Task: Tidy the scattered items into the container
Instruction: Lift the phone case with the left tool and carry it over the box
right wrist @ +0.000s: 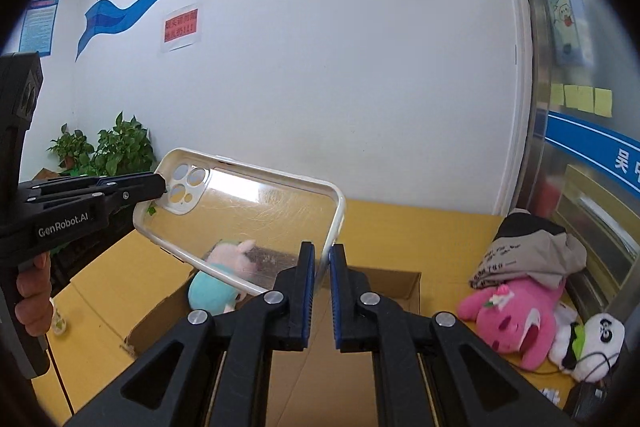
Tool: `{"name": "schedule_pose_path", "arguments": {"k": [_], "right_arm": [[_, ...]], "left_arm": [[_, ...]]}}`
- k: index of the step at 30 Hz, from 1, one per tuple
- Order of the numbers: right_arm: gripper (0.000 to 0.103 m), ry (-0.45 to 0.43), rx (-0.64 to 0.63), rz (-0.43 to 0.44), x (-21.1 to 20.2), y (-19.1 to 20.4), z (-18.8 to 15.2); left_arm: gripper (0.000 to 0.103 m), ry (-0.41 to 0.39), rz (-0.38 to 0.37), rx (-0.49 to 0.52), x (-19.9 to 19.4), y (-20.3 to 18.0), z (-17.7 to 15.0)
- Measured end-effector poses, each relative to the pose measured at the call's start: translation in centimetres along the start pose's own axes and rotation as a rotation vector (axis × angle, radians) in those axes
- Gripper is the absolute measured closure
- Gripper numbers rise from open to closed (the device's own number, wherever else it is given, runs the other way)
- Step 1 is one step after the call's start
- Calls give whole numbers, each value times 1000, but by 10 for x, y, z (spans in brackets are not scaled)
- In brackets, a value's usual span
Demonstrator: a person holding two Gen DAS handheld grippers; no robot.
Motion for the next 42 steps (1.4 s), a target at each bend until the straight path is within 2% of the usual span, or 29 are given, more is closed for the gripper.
{"name": "schedule_pose_path", "arguments": {"k": [5, 10, 16, 20, 24, 30, 38, 42], "right_arm": [[97, 42, 24, -14, 57, -18, 17], [97, 125, 38, -20, 118, -33, 1], [97, 214, 67, -33, 175, -48, -31], [97, 278, 88, -44, 210, -59, -57], [97, 352, 106, -52, 242, -67, -90], [97, 453, 101, -61, 278, -66, -137], [97, 552, 107, -59, 310, -60, -175], [97, 584, 86, -62, 317, -55, -189]], "left_arm": [[97, 79, -26, -50, 63, 20, 12], [97, 158, -28, -72, 124, 30, 5], [97, 272, -30, -73, 191, 33, -31], [97, 353, -44, -78, 231, 32, -64], [97, 446, -27, -69, 267, 30, -103], [97, 555, 6, -70, 308, 31, -149], [98, 705, 73, -34, 347, 30, -199], [99, 704, 96, -36, 351, 33, -203]]}}
Point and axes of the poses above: each gripper's, at about its wrist camera, not at the fingertips, and x roughly the way its jaws point, y to its left, z to its top, the point moved 9 cm from there along x, roughly the way its jaws point, and after that the axes turned 5 degrees about x, right-handed, at the moved point
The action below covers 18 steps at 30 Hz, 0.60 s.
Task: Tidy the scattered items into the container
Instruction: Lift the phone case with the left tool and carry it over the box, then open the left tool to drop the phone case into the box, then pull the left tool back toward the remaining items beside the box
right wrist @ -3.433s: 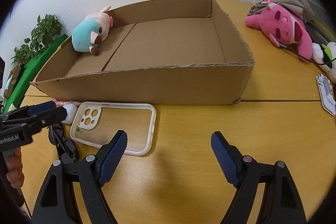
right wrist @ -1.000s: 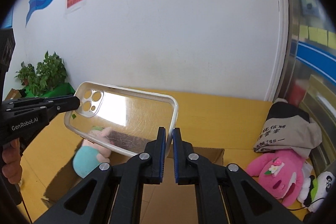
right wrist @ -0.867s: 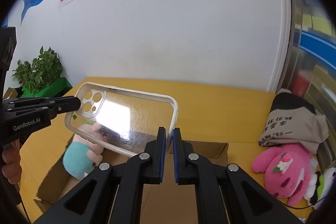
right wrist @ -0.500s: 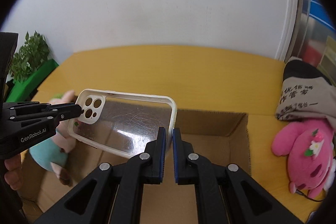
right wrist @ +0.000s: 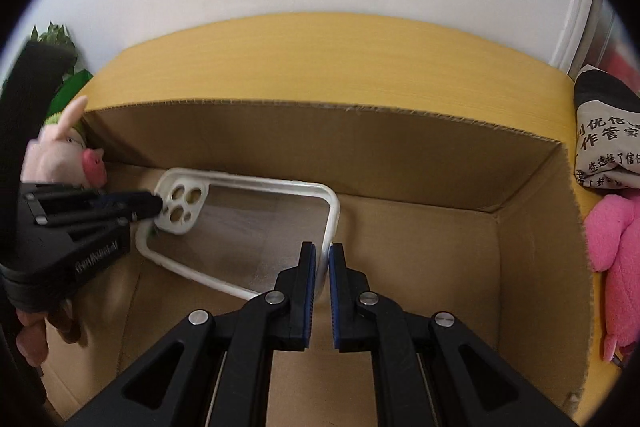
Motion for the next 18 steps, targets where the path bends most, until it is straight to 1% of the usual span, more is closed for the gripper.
{"name": "schedule_pose_path", "arguments": {"k": [3, 4, 5, 7, 8, 9, 10, 11, 12, 13, 15, 16, 17, 18], "right_arm": [[95, 38, 3, 11, 9, 2, -8], [95, 32, -2, 5, 9, 3, -9], [93, 24, -9, -5, 6, 3, -9], [81, -2, -18, -5, -5, 6, -6], [68, -24, -14, -6, -15, 6, -4], [52, -52, -6, -5, -28, 6, -2], [47, -77, 3, 2, -39, 5, 0], [41, -105, 15, 18, -55, 5, 0], [40, -131, 28, 45, -73, 6, -3], [38, -154, 40, 73, -92, 7, -7], [27, -200, 57, 112, -130, 9, -21], [25, -224, 63, 121, -149, 11, -30], [24, -247, 69, 125, -165, 13, -39], [24, -269, 72, 126, -182, 16, -50]], "left_arm": [[97, -8, 1, -6, -3, 1, -1], [95, -15, -9, -16, -6, 1, -2], [92, -18, -13, -28, -9, 3, -4], [76, -28, -32, -51, -20, 5, -8], [73, -41, -49, -55, -29, 4, -9], [65, -69, -63, -51, -43, 3, -11], [47, -105, -59, -38, -59, 3, -12], [37, -157, -40, -21, -80, 4, -15], [23, -203, -27, -11, -98, 5, -18], [18, -258, -19, 1, -119, 7, -22], [18, -355, -20, 19, -161, 12, -40], [16, -394, -24, 22, -180, 13, -49], [13, -434, -28, 23, -197, 12, -54], [6, -474, -30, 22, -214, 15, -63]]}}
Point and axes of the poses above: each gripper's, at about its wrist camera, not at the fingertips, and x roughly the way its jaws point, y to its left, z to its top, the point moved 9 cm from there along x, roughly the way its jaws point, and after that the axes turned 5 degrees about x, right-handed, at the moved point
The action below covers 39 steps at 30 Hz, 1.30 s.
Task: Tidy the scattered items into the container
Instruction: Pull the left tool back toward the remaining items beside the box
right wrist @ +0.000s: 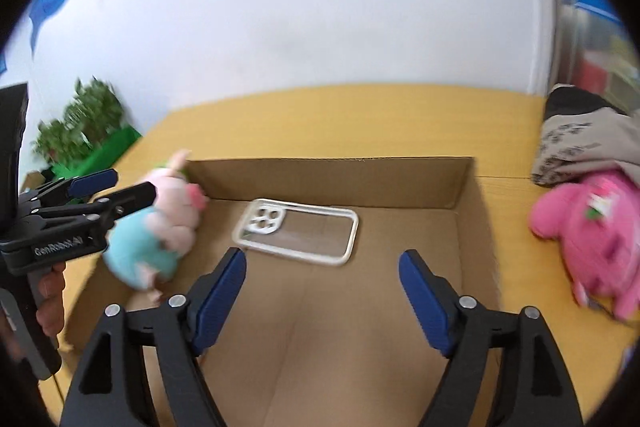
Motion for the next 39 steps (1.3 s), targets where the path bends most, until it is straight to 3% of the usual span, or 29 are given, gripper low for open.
{"name": "schedule_pose_path", "arguments": {"k": [3, 6, 12, 15, 27, 39], "right_arm": [[24, -45, -12, -33, -43, 13, -24], [24, -69, -63, -87, -65, 16, -37], [24, -107, -123, -115, -97, 28, -59], [24, -122, -182, -132, -108, 41, -72], [24, -86, -189, -121, -124, 42, -102], [24, -62, -183, -112, -120, 46, -114]], "left_arm": [[3, -107, 3, -16, -58, -1, -13], [2, -163, 9, -24, -100, -15, -35], [2, -173, 54, -40, -140, -21, -79], [0, -186, 19, -77, -163, -28, -100], [0, -170, 16, -73, -180, -42, -128], [0, -158, 23, -82, -179, -44, -134]]}}
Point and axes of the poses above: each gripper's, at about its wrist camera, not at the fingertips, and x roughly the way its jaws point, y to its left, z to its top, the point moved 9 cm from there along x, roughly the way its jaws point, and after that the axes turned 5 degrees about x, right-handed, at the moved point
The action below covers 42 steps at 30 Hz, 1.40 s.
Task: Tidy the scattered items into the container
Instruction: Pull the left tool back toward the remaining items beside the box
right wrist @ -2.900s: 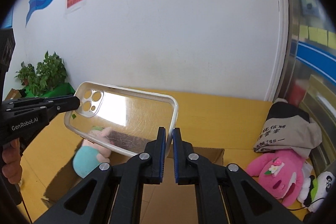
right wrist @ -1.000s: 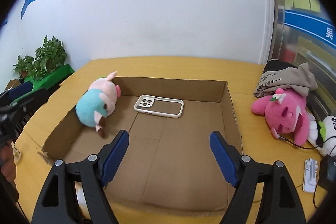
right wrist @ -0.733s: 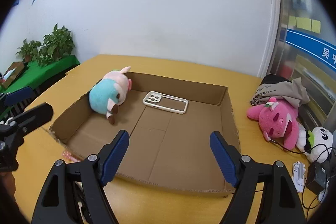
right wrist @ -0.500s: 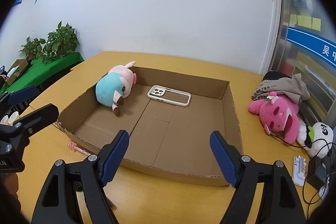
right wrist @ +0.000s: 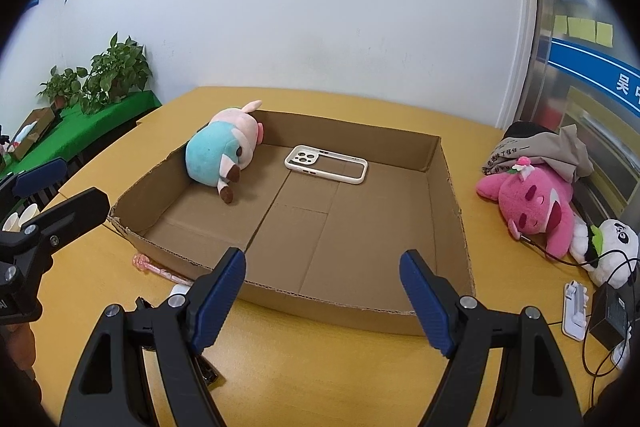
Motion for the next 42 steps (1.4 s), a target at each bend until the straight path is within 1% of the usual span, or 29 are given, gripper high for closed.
{"name": "schedule_pose_path", "arguments": {"k": [10, 17, 27, 32, 34, 37, 42], "right_arm": [[24, 19, 3, 0, 2, 2, -10], [24, 19, 14, -3, 2, -2, -11], [24, 28, 20, -5, 4, -4, -14], [24, 35, 24, -1, 6, -8, -16], [24, 54, 17, 38, 7, -4, -20], [24, 103, -22, 136, 11, 11, -32], [24, 227, -81, 303, 26, 46, -72]], "left_arm": [[0, 26, -10, -10, 6, 0, -9], [0, 47, -15, -23, 9, 2, -15], [0, 51, -14, -14, 12, -2, -16], [0, 62, -25, -4, 15, -2, -19], [0, 74, -42, -17, 16, 0, -22], [0, 109, -65, -47, 19, 8, -35], [0, 197, -36, -107, 28, 32, -70]]}}
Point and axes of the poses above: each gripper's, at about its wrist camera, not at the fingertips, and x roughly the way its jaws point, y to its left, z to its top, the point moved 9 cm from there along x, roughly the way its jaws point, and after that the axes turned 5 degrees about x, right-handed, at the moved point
